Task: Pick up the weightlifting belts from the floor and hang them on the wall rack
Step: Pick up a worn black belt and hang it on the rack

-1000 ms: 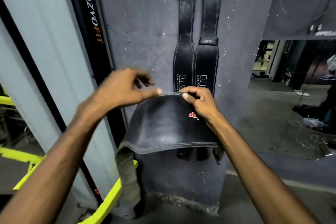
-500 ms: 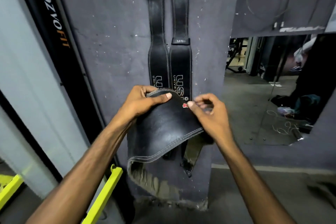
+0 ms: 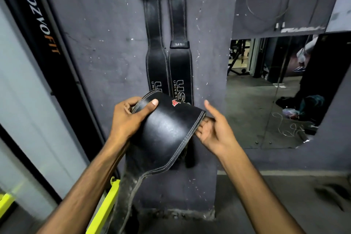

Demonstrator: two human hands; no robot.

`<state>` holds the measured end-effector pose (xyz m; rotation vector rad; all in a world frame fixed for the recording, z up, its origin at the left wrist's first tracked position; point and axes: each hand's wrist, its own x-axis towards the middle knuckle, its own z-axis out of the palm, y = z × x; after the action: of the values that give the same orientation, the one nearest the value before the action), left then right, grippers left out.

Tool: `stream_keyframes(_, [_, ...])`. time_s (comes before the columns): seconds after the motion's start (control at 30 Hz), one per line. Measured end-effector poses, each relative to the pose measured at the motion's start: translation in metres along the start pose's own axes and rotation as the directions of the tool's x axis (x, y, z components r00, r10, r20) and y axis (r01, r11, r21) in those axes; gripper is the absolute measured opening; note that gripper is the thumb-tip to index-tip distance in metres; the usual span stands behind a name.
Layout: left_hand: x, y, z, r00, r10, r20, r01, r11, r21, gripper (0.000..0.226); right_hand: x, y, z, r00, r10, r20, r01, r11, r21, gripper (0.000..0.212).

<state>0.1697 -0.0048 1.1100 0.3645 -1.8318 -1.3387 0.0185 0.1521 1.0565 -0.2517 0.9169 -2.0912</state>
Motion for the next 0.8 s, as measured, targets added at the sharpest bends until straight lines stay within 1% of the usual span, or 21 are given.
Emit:
stream_keyframes(0.07, [-0.004, -0.004, -0.009, 0.999, -0.04, 0.003, 0.04, 0.999, 0.001, 0.023, 0.005, -0.002, 0.019, 0.995, -0.055, -0.085, 0.051, 0.998, -0.044, 0.046])
stream_keyframes(0.13, [-0.004, -0.004, -0.021, 0.991, -0.122, 0.05, 0.122, 0.993, -0.001, 0.018, 0.01, -0.003, 0.029, 0.986, -0.115, -0.118, 0.108, 0.992, -0.061, 0.041])
stream_keyframes(0.2, [0.003, -0.003, -0.03, 0.977, -0.194, 0.085, 0.191, 0.981, 0.045, 0.027, 0.011, -0.005, 0.032, 0.977, -0.18, -0.116, 0.166, 0.979, -0.121, 0.036])
stream_keyframes(0.27, [0.013, -0.003, -0.035, 0.97, -0.227, 0.083, 0.22, 0.972, 0.087, 0.037, 0.007, -0.005, 0.037, 0.97, -0.232, -0.08, 0.214, 0.959, -0.186, 0.031])
stream_keyframes(0.37, [0.031, 0.007, -0.028, 0.948, -0.275, 0.159, 0.258, 0.959, 0.119, 0.049, -0.008, -0.004, 0.045, 0.953, -0.301, 0.015, 0.295, 0.921, -0.252, 0.019])
stream_keyframes(0.47, [0.047, 0.024, -0.018, 0.907, -0.362, 0.214, 0.362, 0.931, 0.041, 0.041, -0.023, -0.012, 0.048, 0.919, -0.375, 0.123, 0.395, 0.871, -0.292, 0.021])
stream_keyframes(0.53, [0.053, 0.035, -0.012, 0.889, -0.388, 0.245, 0.395, 0.918, 0.021, 0.047, -0.028, -0.02, 0.048, 0.886, -0.428, 0.179, 0.464, 0.836, -0.293, 0.021])
stream_keyframes(0.6, [0.052, 0.045, -0.006, 0.897, -0.342, 0.279, 0.36, 0.933, -0.016, 0.046, -0.032, -0.03, 0.05, 0.839, -0.503, 0.208, 0.544, 0.78, -0.308, 0.024])
stream_keyframes(0.7, [0.031, 0.055, 0.005, 0.928, -0.214, 0.307, 0.275, 0.945, -0.174, 0.039, -0.038, -0.049, 0.058, 0.763, -0.596, 0.25, 0.646, 0.696, -0.312, 0.024])
stream_keyframes(0.73, [0.019, 0.057, 0.009, 0.938, -0.167, 0.302, 0.238, 0.947, -0.215, 0.038, -0.04, -0.056, 0.062, 0.731, -0.626, 0.271, 0.682, 0.666, -0.302, 0.024])
stream_keyframes(0.8, [-0.005, 0.051, 0.012, 0.96, -0.069, 0.271, 0.135, 0.963, -0.232, 0.043, -0.044, -0.071, 0.07, 0.668, -0.675, 0.314, 0.744, 0.612, -0.267, 0.023])
